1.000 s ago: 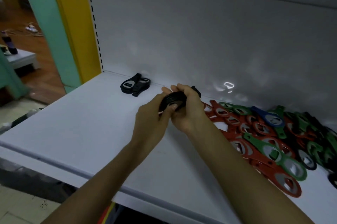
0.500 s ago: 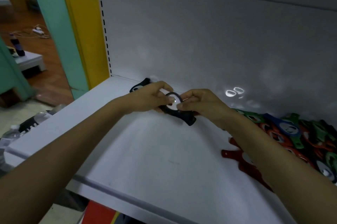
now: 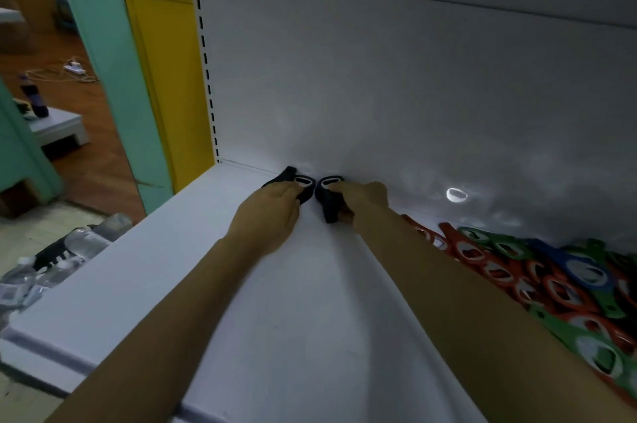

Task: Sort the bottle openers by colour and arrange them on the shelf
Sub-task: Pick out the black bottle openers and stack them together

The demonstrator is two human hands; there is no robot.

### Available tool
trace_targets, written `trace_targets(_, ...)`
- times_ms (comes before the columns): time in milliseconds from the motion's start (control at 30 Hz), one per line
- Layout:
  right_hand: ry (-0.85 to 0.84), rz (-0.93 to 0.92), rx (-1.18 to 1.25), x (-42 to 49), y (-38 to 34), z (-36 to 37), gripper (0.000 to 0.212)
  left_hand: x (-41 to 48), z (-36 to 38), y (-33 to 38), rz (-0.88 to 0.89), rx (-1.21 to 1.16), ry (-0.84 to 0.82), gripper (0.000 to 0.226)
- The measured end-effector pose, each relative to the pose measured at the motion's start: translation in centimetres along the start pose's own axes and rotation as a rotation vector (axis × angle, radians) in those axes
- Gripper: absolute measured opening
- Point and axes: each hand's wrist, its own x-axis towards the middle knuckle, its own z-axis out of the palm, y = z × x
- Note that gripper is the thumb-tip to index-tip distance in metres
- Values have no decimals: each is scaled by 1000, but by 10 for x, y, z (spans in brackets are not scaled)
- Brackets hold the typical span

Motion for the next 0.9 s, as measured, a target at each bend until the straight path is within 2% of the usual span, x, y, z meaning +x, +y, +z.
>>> trace_targets(133,-19,0,3,8,5,1,53,-1,2,-4,2,-21,7,41)
trace_targets(200,-55,-41,-82,10,4,-9,43,-1,2,-4,10,-46,10,41)
trace_targets(300,-204,-222,-440,6,-3,-26,18,-1,0,-4,-14,-85,16,41)
trace_targets(433,-433,-419,-851,1,-30,-31,19,1,-2,-4,-50,-115,-6,42)
trace_targets(600,-747,-414,-1188,3,-62,-18,28,-1,-4,-6,-41,-152,-20,49)
trace_targets(667,-772,-426,-1291,5,-68,-6,35,-1,-3,-7,-32,-142,-23,51)
trace_targets(767,-748,-487,-1440,9,-68,10,34,-2,-1,-8,-10,-158,-16,48)
trace_targets(833,-705,-531,-1470,10,-66,16,34,-2,0,-9,5,-168,-11,47)
trace_targets(900,-593,-630,-1455,9,-61,13,36,-1,1,-9,9,-175,-12,48)
